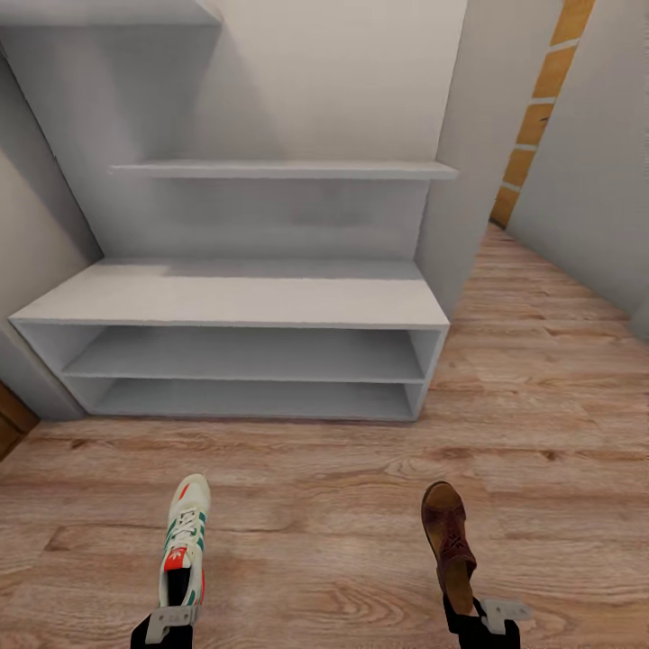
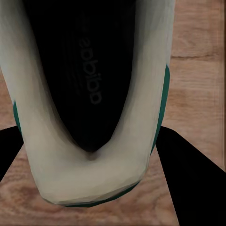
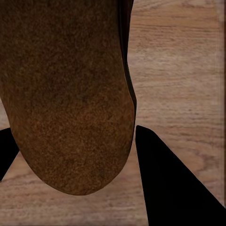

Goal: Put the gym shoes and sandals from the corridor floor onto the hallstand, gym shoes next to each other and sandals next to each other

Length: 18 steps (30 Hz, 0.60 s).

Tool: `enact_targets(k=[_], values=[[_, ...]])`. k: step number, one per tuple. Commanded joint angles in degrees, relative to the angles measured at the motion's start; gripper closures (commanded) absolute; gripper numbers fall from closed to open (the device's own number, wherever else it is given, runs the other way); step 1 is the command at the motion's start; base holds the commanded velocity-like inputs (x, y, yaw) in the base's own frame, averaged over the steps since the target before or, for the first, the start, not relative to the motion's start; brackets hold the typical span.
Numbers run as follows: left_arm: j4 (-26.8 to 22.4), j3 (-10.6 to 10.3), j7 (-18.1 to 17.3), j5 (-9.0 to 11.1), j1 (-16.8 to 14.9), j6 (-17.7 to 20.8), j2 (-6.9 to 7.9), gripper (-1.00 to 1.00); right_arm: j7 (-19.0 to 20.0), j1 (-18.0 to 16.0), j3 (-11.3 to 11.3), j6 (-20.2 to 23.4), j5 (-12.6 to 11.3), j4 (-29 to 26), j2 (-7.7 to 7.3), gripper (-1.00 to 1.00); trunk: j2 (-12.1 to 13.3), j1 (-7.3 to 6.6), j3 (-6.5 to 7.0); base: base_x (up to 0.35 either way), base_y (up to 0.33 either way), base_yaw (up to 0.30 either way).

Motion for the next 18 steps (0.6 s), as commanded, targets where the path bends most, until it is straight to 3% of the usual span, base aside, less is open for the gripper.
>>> enact_targets(k=[1,18], values=[[0.0,0.5,-0.5,-0.3,0.0,-0.2,-0.03,1.0,0.5,0.0,-0.5,0.0,0.0,-0.1,0.05,1.0,0.0,-0.01,-0.04,0.0,0.0,-0.059],[0.0,0.5,-0.5,-0.4,0.0,-0.1,-0.1,1.0,0.6,0.0,-0.5,-0.1,0.0,-0.3,-0.04,1.0,0.0,-0.01,-0.04,0.0,0.0,-0.008]])
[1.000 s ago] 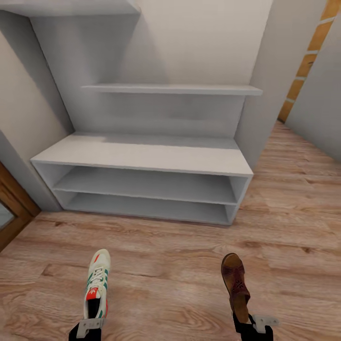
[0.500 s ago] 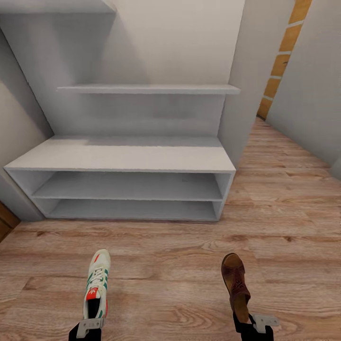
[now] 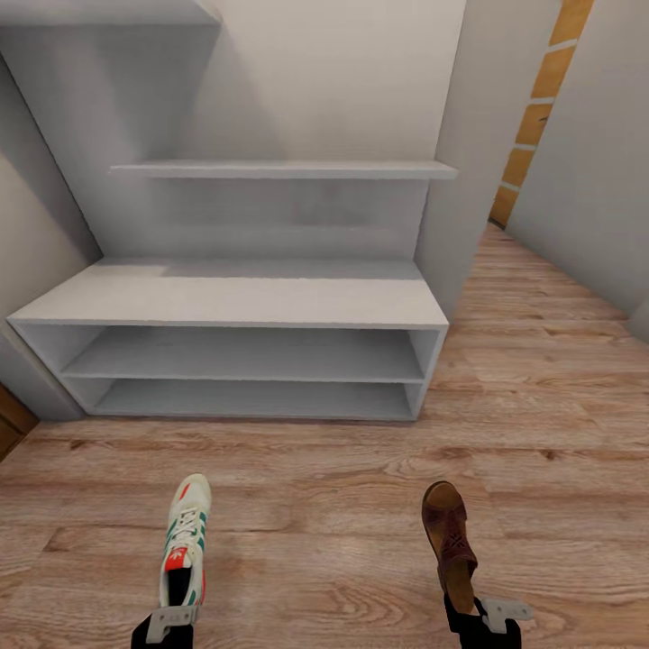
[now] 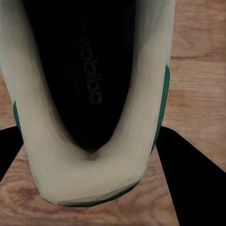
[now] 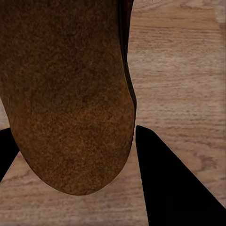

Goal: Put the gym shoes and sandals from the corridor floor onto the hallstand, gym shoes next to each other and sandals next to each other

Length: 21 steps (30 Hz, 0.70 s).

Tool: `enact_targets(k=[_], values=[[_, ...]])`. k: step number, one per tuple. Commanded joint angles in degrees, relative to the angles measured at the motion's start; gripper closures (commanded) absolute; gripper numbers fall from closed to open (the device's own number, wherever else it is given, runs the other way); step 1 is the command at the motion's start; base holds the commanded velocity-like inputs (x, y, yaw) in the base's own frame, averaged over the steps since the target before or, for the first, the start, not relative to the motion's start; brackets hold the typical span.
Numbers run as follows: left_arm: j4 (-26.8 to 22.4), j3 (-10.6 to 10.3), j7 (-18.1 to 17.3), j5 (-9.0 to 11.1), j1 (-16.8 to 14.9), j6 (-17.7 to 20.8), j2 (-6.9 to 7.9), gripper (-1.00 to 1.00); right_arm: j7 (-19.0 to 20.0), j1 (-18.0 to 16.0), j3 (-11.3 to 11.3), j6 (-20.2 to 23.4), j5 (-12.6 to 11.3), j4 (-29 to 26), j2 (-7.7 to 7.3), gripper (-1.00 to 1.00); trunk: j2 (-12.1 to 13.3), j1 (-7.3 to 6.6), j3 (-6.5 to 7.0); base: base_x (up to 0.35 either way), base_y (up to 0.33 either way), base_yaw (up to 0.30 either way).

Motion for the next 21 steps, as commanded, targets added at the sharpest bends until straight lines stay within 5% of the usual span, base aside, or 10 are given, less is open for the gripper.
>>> enact_targets(k=[1,11,13,21], values=[[0.0,0.5,-0.5,-0.4,0.0,-0.1,-0.07,1.0,0.5,0.0,-0.5,-0.1,0.0,-0.1,0.04,1.0,0.0,-0.01,-0.04,0.0,0.0,0.0],[-0.9,0.0,-0.6,-0.8,-1.7,1.8,-0.64,1.0,0.2,0.0,-1.0,0.1,-0.3,-0.2,-5.44,1.0,0.0,-0.01,-0.04,0.0,0.0,0.0],[-1.1,0.0,-0.6,-0.8,-4.0,3.8,-0.7,1.0,0.1,0.0,-2.7,0.1,-0.4,-0.2,-7.23,1.0,0.0,-0.01,-0.04,0.0,0.0,0.0],[-1.6,0.0,-1.2,-0.8,-12.5,14.6,-1.19,1.0,0.1,0.0,-11.8,0.1,-0.3,-0.4,-9.33,1.0,0.0,-0.01,-0.04,0.0,0.0,0.0]])
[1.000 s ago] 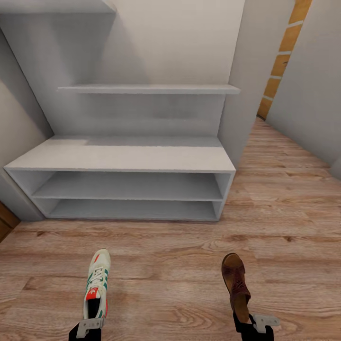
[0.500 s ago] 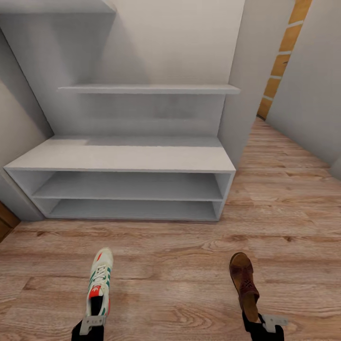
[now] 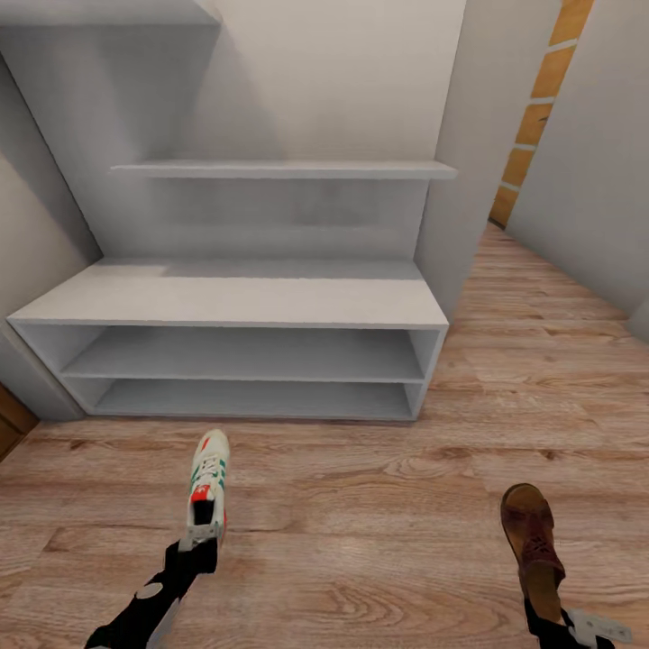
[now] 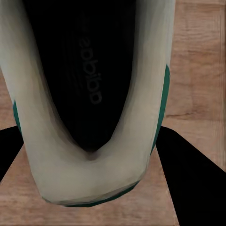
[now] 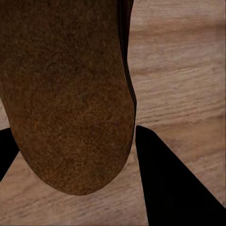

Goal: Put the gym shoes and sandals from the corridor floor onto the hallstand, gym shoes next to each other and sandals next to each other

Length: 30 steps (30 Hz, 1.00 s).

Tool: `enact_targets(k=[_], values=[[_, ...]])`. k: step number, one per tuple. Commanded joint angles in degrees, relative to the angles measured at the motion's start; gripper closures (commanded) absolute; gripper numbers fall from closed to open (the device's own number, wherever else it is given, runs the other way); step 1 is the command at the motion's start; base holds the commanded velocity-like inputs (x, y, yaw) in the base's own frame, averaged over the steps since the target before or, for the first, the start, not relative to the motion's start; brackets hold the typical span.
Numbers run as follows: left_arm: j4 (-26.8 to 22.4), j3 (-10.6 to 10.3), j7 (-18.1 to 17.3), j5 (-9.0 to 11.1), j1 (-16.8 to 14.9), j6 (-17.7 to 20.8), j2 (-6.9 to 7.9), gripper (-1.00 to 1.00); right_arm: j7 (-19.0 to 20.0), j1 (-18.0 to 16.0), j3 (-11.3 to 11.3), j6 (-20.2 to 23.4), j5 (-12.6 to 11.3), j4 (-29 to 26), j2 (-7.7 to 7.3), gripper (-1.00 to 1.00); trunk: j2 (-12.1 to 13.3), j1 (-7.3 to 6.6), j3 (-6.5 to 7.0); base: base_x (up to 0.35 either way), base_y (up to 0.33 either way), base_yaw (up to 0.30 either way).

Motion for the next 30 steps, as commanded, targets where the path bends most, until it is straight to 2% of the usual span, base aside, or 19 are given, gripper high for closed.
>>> enact_targets(k=[1,5,12,14,16,21,25,30], values=[[0.0,0.5,-0.5,-0.4,-1.0,0.9,-0.14,1.0,0.5,-0.1,-0.9,-0.2,0.1,0.0,-0.19,1.0,0.0,-0.01,-0.05,0.0,0.0,0.0],[-0.1,0.5,-0.6,-0.5,-6.6,7.4,-1.03,1.0,0.5,-0.1,-2.3,-0.2,0.2,0.1,-1.18,1.0,0.0,-0.01,-0.05,0.0,0.0,0.0],[-0.2,0.2,-0.9,-0.7,-14.3,16.6,-3.23,1.0,0.3,-0.1,-2.7,-0.2,0.2,0.2,-1.52,1.0,0.0,-0.01,-0.05,0.0,0.0,0.0],[-0.2,-0.5,-1.0,-0.7,-16.2,19.0,-3.67,1.0,0.3,-0.1,-2.7,-0.2,0.2,0.1,-1.56,1.0,0.0,-0.01,-0.05,0.0,0.0,0.0],[-0.2,-2.5,-1.2,-0.7,-19.1,23.1,-4.4,1.0,0.3,-0.1,-2.8,-0.2,0.2,0.0,-1.71,1.0,0.0,-0.01,-0.05,0.0,0.0,0.0],[-2.2,-4.2,-1.2,-0.7,-20.7,25.5,-4.81,1.0,0.3,-0.1,-2.9,-0.2,0.2,-0.1,-2.12,1.0,0.0,-0.01,-0.05,0.0,0.0,0.0],[-5.0,-7.9,-1.5,-0.6,-20.5,26.5,-4.43,1.0,-0.4,-0.1,-2.9,-0.1,0.1,-0.7,-2.53,1.0,0.0,-0.01,-0.05,0.0,0.0,0.0],[-6.0,-9.1,-2.1,-0.5,-21.2,30.0,-4.33,1.0,-1.1,-0.1,-3.0,0.0,0.1,-2.1,-2.71,1.0,-0.4,0.21,-0.23,0.0,0.0,0.0]])
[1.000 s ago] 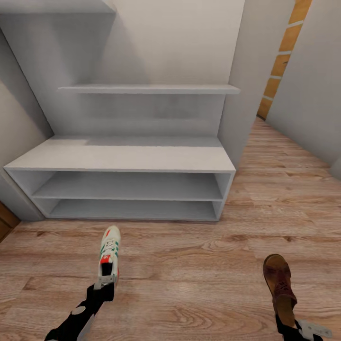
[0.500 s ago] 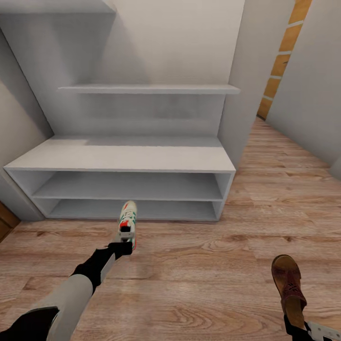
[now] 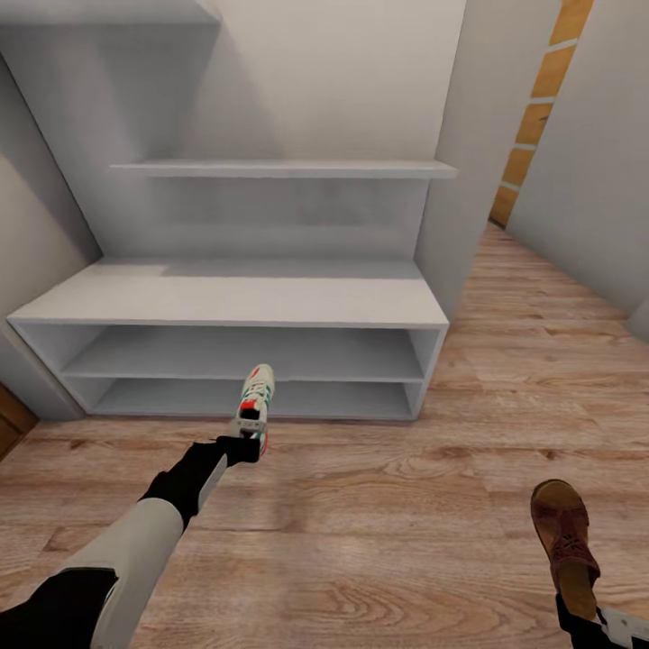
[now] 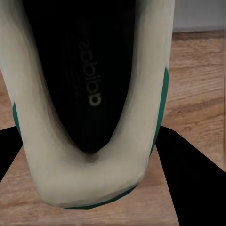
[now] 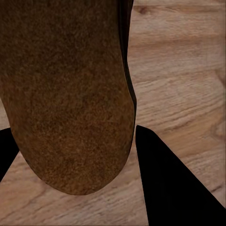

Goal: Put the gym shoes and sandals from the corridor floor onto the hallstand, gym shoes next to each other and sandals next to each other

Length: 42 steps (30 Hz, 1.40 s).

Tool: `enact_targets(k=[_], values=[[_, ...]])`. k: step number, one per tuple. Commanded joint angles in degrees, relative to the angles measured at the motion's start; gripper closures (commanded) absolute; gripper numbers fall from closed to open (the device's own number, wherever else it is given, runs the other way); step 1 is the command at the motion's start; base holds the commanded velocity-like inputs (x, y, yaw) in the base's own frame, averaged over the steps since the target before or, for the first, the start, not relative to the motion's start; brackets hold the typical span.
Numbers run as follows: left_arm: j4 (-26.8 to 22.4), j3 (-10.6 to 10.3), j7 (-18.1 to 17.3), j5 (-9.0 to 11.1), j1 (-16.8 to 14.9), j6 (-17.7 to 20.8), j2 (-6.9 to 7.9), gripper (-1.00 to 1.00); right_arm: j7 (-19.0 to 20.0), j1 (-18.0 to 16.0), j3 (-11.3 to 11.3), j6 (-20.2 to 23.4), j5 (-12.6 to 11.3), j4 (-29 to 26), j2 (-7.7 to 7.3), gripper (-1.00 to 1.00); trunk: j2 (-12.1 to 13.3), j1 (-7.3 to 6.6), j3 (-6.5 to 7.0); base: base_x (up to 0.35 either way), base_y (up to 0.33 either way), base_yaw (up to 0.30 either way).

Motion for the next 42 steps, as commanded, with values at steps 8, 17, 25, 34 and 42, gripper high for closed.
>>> enact_targets(k=[8,17,25,34,42], values=[[-6.3,-0.3,-1.2,-0.5,0.2,6.7,0.15,1.0,0.4,-0.1,-0.5,-0.1,0.0,-0.3,-0.02,1.0,-3.2,1.75,-1.86,0.0,0.0,0.0],[-7.4,-0.3,-1.2,-0.6,0.6,7.8,0.24,1.0,0.5,-0.1,-0.4,-0.1,0.0,-0.4,-0.02,1.0,-6.9,3.73,-4.27,0.0,0.0,0.0],[-7.5,-0.3,-1.2,-0.6,0.5,7.9,0.18,1.0,0.5,-0.1,-0.3,-0.2,0.0,-0.4,-0.02,1.0,-9.7,5.27,-6.14,0.0,0.0,0.0],[-7.6,-0.4,-1.2,-0.6,0.6,7.7,0.08,1.0,0.5,-0.1,-0.2,-0.2,0.0,-0.4,-0.02,1.0,-9.7,5.27,-6.25,0.0,0.0,0.0],[-7.6,-0.3,-1.1,-0.6,0.7,7.4,0.1,1.0,0.5,-0.1,-0.3,-0.3,0.1,-0.4,-0.02,1.0,-9.7,5.27,-6.26,0.055,0.0,0.0]])
